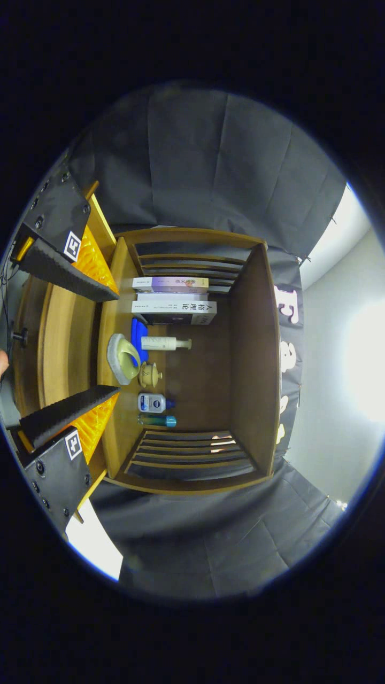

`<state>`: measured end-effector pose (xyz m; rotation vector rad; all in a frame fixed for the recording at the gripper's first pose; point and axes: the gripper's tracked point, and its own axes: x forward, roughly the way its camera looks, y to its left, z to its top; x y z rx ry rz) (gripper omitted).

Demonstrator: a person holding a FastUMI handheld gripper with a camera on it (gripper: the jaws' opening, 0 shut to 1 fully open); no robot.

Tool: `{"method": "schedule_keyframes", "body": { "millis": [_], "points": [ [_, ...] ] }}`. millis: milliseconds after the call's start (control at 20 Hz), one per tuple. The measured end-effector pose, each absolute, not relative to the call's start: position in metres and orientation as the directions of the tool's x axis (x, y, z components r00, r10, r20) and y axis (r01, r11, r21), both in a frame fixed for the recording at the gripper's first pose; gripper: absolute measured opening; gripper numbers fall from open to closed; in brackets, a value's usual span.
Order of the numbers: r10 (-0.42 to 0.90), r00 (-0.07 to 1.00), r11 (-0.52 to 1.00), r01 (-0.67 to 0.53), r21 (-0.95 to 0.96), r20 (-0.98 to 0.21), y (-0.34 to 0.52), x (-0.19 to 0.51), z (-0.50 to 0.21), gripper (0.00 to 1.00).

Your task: Pull open the drawer, take out the items inside it, and place them on the countertop above the cabinet.

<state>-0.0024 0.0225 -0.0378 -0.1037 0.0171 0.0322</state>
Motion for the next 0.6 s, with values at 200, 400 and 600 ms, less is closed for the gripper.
{"method": "schedule_keyframes", "body": {
  "millis": [200,400,600],
  "points": [
    [0.016,1.0,0.995,-0.018,-0.095,-0.027,0.014,-0.017,-0.053,0.98],
    [0.009,1.0,0.991,-0.012,-0.136,-0.022,0.009,-0.036,-0.071,0.98],
    [0.029,0.998,0.992,-0.036,-0.12,-0.061,0.01,-0.05,-0.109,0.98]
  ]
}}
